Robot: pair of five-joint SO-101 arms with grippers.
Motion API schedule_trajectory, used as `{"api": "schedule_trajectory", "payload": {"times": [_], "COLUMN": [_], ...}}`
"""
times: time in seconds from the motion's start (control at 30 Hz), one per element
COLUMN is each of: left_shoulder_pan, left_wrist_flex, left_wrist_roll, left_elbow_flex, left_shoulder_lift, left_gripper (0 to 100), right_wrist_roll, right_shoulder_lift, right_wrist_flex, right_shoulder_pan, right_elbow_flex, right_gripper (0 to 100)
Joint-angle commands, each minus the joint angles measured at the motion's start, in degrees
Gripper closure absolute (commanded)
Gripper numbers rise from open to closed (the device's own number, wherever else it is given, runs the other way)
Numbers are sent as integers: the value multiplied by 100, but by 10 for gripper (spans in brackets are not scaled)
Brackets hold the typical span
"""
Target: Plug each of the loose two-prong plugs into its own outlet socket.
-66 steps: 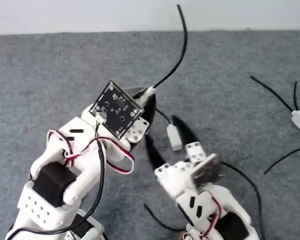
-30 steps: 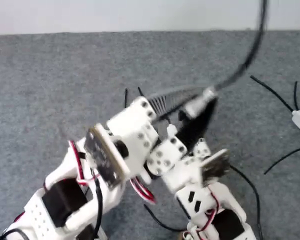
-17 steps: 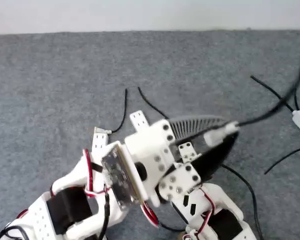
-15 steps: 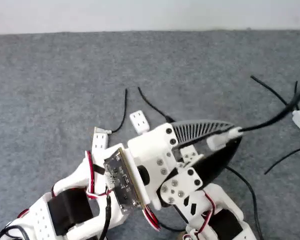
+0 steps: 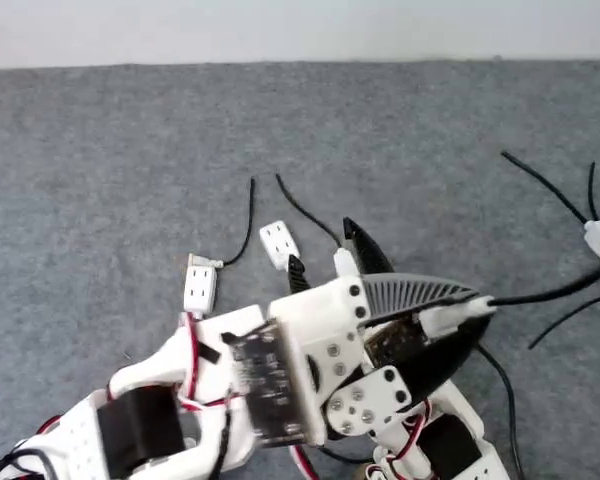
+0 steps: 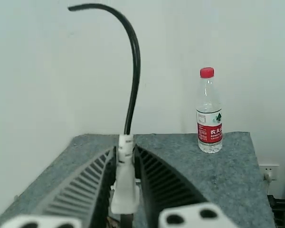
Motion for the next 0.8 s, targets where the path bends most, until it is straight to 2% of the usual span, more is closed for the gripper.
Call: {"api": "schedule_trajectory", "payload": {"times": [0.0, 0.17, 0.3, 0.5, 0.77], "left_shoulder_pan": [9, -26, -35, -466, -624], "left_wrist_flex": [18, 18, 18, 26, 536], "left_wrist_roll": [26, 0, 0, 0, 26], "left_elbow_flex": [-251, -251, -259, -242, 163], "left_shoulder_lift": [-26, -44, -70, -501, -1029], "left_gripper": [989, 989, 989, 989, 989], "right_wrist_roll": [62, 70, 62, 62, 62], "right_shoulder_lift": [-31, -31, -31, -31, -31], "right_wrist_flex": [-127, -127, -127, -119, -127], "right_shoulder_pan": [101, 119, 418, 558, 681], "right_elbow_flex": [-70, -70, -185, -246, -255], "right_gripper": [736, 736, 736, 736, 736]}}
